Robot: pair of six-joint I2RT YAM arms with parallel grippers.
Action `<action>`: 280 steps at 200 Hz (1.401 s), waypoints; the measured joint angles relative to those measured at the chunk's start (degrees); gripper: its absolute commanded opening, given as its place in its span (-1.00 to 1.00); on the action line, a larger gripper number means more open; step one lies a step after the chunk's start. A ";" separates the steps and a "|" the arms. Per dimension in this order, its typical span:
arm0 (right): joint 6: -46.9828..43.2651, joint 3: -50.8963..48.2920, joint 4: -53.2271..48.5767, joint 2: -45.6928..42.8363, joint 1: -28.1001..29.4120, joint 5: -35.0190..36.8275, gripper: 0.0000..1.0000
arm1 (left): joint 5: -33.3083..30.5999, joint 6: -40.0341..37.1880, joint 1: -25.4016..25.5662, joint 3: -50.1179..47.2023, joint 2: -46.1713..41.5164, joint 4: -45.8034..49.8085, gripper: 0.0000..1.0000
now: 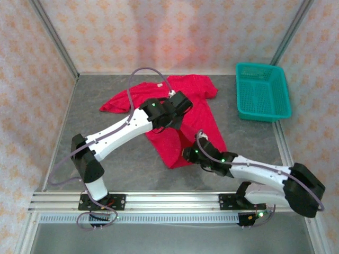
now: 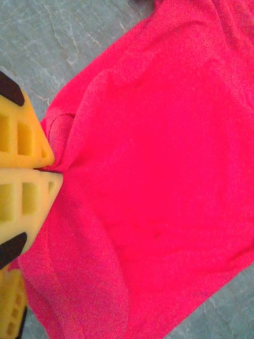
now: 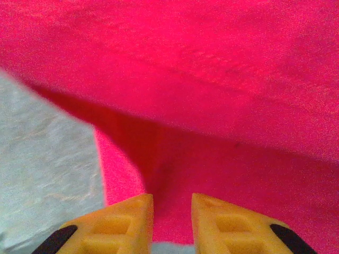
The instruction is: Fold the inside-out t-shirt
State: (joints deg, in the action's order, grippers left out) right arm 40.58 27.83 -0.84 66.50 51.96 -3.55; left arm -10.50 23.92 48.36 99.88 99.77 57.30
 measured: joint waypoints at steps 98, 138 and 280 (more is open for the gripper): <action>-7.52 22.93 4.94 18.21 -23.23 17.20 -0.50 | 3.02 -0.07 -0.48 1.90 -1.38 0.00 -1.00; -10.12 22.64 0.35 19.69 -26.91 15.30 -0.47 | 5.22 0.96 -1.27 1.73 0.28 -4.83 -1.00; -3.45 6.67 4.87 14.27 -14.36 -4.90 -0.81 | 12.66 4.35 -7.37 11.61 13.75 -6.56 -1.00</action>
State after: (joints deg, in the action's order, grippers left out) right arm 37.12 34.50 4.03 80.77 37.60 -8.45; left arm 2.15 28.27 40.99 111.48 113.51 50.74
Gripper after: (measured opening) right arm 0.109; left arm 0.066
